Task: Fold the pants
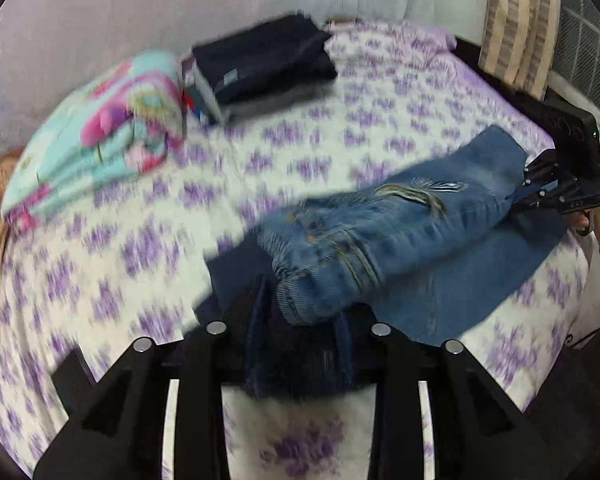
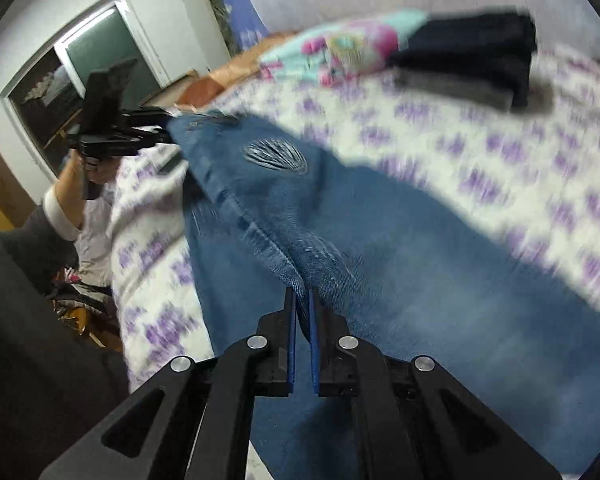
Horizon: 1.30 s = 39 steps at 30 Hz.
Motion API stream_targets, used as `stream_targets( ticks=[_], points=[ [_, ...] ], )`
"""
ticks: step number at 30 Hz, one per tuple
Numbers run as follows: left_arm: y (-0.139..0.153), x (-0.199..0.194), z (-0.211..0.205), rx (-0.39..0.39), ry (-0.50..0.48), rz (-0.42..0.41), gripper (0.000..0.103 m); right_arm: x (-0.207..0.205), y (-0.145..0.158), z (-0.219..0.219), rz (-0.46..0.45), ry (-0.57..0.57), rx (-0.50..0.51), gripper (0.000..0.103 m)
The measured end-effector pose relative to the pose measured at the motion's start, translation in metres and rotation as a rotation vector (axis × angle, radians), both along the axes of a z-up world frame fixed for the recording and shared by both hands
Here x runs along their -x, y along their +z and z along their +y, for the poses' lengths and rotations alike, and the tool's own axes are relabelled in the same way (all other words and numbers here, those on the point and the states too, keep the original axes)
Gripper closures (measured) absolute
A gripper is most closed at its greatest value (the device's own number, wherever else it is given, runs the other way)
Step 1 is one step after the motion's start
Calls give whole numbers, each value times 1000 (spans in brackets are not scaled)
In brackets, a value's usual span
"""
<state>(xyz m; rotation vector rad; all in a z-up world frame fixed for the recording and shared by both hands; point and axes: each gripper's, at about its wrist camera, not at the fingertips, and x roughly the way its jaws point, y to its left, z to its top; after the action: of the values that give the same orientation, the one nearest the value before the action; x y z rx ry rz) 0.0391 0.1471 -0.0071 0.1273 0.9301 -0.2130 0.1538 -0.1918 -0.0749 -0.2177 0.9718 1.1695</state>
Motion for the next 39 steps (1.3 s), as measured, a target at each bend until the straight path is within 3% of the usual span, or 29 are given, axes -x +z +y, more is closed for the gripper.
stream_targets(
  ticks=[1, 2, 3, 4, 7, 9, 14, 19, 22, 27, 28, 29, 30, 32, 36, 39],
  points=[
    [-10, 3, 2, -12, 20, 26, 56, 0, -11, 2, 29, -17, 11, 93],
    [-18, 3, 5, -24, 46, 54, 38, -1, -17, 4, 51, -30, 19, 89],
    [-29, 3, 12, -28, 110, 101, 31, -3, -24, 5, 75, -51, 25, 88],
    [-32, 5, 17, -9, 139, 122, 28, -3, -26, 4, 90, -60, 16, 84],
    [-29, 16, 31, 113, 191, 141, 25, -1, -17, 0, 121, -46, -32, 57],
    [-21, 27, 33, 154, 230, 132, 16, 4, -7, -5, 87, -53, -47, 51],
    [-6, 34, 22, 277, 295, 113, 13, 4, 14, -38, 56, -162, -167, 42],
    [-25, 10, 20, 438, 416, 257, 13, 3, 24, -84, 5, -326, -220, 39],
    [-40, -2, 29, 510, 509, 293, 14, 5, 27, -114, -54, -427, -197, 31],
    [-44, -21, 41, 579, 613, 287, 27, -4, 21, -138, -63, -534, -198, 29],
    [-47, -25, 38, 568, 620, 304, 34, -6, 20, -139, -60, -544, -203, 29],
    [-52, -30, 33, 560, 625, 329, 52, -7, 19, -138, -61, -547, -205, 29],
    [-56, -32, 31, 551, 632, 342, 63, -7, 18, -138, -69, -553, -209, 29],
    [-55, -31, 27, 518, 664, 308, 77, -7, 18, -136, -77, -552, -215, 29],
    [-22, -15, 10, 361, 621, 219, 79, -5, 21, -131, -82, -555, -196, 29],
    [-13, -5, 19, 326, 595, 215, 76, -6, 20, -133, -110, -602, -116, 29]
  ],
)
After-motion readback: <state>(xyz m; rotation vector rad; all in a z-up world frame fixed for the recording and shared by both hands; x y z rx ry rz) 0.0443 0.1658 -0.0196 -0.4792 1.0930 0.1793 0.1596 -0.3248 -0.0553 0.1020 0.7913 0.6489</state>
